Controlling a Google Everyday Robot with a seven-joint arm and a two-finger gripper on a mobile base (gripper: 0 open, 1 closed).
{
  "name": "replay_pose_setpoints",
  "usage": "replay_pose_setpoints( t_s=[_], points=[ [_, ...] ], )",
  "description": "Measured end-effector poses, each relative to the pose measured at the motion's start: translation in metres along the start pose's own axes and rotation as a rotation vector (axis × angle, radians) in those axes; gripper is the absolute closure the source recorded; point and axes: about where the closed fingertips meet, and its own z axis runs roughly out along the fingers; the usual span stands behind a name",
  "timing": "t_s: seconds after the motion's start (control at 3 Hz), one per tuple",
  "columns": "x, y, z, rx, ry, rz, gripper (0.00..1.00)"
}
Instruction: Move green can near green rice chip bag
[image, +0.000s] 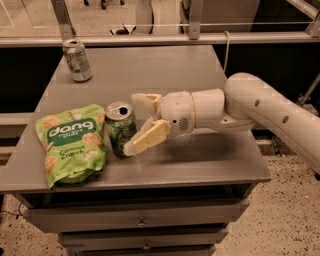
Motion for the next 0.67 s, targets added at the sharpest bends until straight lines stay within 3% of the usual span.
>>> replay_pose_setpoints(
  t_s=[0.33,0.67],
  points=[
    [0.008,-0.025,-0.037,0.079,0.025,-0.010,0.00],
    [0.006,-0.065,-0.110,0.219,0.075,-0.063,0.00]
  ],
)
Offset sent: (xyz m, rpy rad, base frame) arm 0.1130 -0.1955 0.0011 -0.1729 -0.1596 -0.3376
